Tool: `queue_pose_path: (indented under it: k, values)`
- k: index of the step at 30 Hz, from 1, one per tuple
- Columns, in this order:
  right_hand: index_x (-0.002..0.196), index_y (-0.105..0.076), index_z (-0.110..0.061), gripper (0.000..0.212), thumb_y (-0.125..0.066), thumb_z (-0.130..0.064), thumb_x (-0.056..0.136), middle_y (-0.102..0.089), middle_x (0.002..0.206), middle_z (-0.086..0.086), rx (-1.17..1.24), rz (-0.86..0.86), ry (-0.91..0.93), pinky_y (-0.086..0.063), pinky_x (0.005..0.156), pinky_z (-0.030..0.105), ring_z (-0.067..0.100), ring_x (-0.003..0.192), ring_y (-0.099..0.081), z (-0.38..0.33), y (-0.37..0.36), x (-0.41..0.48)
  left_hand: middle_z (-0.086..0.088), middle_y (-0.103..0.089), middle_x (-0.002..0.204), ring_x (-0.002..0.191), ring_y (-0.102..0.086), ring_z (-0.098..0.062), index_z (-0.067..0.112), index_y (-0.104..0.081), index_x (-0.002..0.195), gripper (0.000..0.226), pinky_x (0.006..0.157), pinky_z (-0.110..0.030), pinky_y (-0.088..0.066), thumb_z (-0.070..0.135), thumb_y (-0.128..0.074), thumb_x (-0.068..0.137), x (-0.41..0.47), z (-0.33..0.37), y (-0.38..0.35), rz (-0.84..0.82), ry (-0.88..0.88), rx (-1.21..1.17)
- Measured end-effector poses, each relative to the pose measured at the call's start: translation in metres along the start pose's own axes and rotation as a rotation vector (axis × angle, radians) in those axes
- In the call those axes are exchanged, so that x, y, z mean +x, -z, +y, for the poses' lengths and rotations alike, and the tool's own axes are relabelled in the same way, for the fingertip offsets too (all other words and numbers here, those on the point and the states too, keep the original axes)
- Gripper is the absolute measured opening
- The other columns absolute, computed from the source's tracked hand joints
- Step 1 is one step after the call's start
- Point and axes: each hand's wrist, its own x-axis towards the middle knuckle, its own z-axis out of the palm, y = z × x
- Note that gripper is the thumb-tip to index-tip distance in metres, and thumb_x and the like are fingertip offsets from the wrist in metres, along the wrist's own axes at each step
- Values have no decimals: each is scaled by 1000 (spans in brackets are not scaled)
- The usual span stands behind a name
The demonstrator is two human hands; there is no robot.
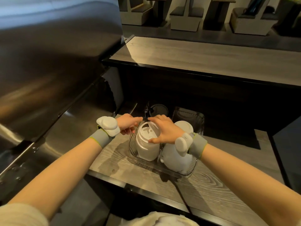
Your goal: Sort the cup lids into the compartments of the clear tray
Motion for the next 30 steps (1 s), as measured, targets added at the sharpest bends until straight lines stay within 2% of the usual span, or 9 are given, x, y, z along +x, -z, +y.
queue_pose_path:
  k: [5, 8, 13, 17, 22, 26, 30]
  values:
    - [140, -30, -17, 80, -71, -37, 74, -39, 140, 5, -61, -77, 92, -20, 106, 36, 24, 127, -34, 2, -12, -6, -3, -44, 53, 36, -32, -11, 11, -48, 71, 29, 37, -17, -22, 30, -52, 92, 2, -7, -8, 46, 8, 28]
    - [140, -31, -21, 79, -71, -36, 74, -41, 140, 3, -42, -77, 99, -18, 107, 36, 22, 129, -34, 4, -13, -5, -3, -43, 51, 33, -32, -9, 11, -48, 70, 27, 34, -15, -22, 27, -52, 92, 1, -10, -13, 77, 13, 17]
    - [136, -35, -24, 76, -72, -40, 72, -47, 135, 2, -16, -46, 113, -19, 103, 33, 21, 125, -36, 3, -11, -3, -3, -43, 53, 41, -32, -13, 10, -50, 68, 28, 35, -16, -23, 24, -53, 92, 0, -7, -12, 90, 19, 18]
    - [134, -42, -19, 69, -68, -44, 76, -37, 144, 1, -115, -105, 123, -16, 106, 35, 21, 131, -29, 2, -14, 2, -3, -43, 54, 42, -32, -13, 11, -50, 68, 29, 35, -16, -23, 25, -51, 93, -2, -2, -12, 77, 36, 40]
    - [136, -39, -23, 65, -64, -45, 81, -28, 151, 3, 26, -67, 42, -14, 111, 40, 22, 137, -24, 5, -1, -5, -3, -44, 53, 39, -32, -12, 11, -50, 67, 30, 35, -15, -23, 25, -51, 93, 0, 7, -8, 92, 30, 61]
    - [132, -46, -21, 48, -56, -37, 88, -45, 138, 2, 84, -4, -59, -24, 107, 33, 19, 128, -39, 14, 31, -5, -3, -46, 54, 42, -35, -14, 12, -50, 65, 33, 38, -18, -27, 27, -50, 94, 2, 32, 1, 109, -38, 85]
    - [121, -57, -13, 34, -55, -29, 91, -61, 123, 6, 133, -47, -160, -43, 92, 25, 18, 111, -57, 21, 80, 2, -3, -54, 58, 45, -46, -15, 12, -52, 68, 31, 39, -17, -37, 26, -48, 95, 3, 71, 17, 118, -108, 155]
